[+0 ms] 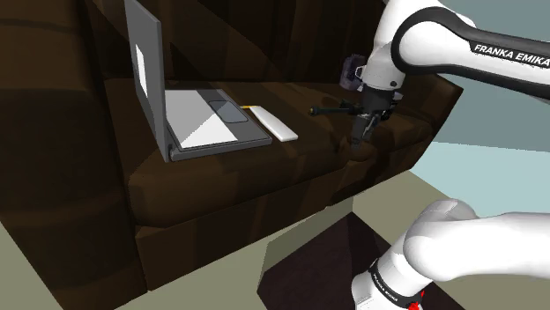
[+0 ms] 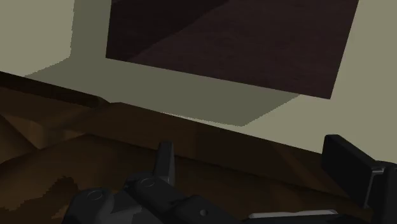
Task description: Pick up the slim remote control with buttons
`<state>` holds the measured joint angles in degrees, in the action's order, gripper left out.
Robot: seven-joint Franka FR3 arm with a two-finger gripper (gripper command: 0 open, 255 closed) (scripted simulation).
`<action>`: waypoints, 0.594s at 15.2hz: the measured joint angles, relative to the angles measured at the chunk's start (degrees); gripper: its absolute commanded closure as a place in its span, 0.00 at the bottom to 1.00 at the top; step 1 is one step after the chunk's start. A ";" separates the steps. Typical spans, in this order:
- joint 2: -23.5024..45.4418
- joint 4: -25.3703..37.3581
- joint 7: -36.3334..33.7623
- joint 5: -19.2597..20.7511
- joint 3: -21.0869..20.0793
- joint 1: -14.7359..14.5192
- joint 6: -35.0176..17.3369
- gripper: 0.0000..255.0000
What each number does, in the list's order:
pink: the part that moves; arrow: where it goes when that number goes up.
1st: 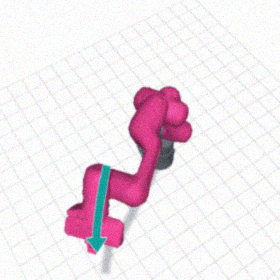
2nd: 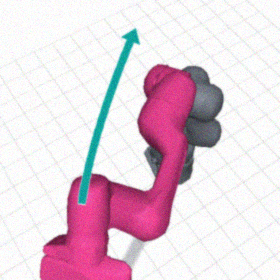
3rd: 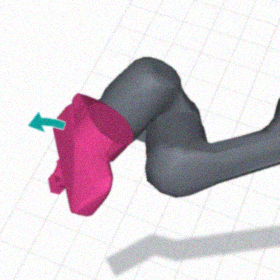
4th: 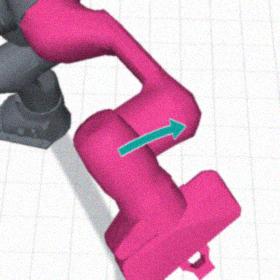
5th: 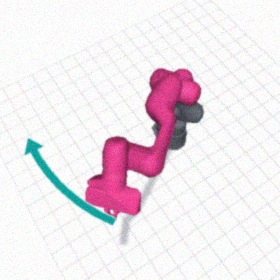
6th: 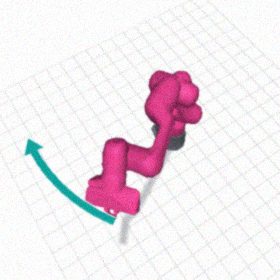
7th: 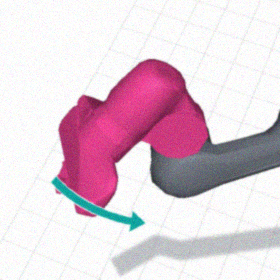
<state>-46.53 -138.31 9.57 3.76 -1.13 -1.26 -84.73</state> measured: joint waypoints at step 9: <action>13.36 7.43 -8.84 -4.16 -4.42 0.09 -7.99 0.00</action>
<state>-33.17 -130.89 0.72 -0.41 -5.55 -1.17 -92.72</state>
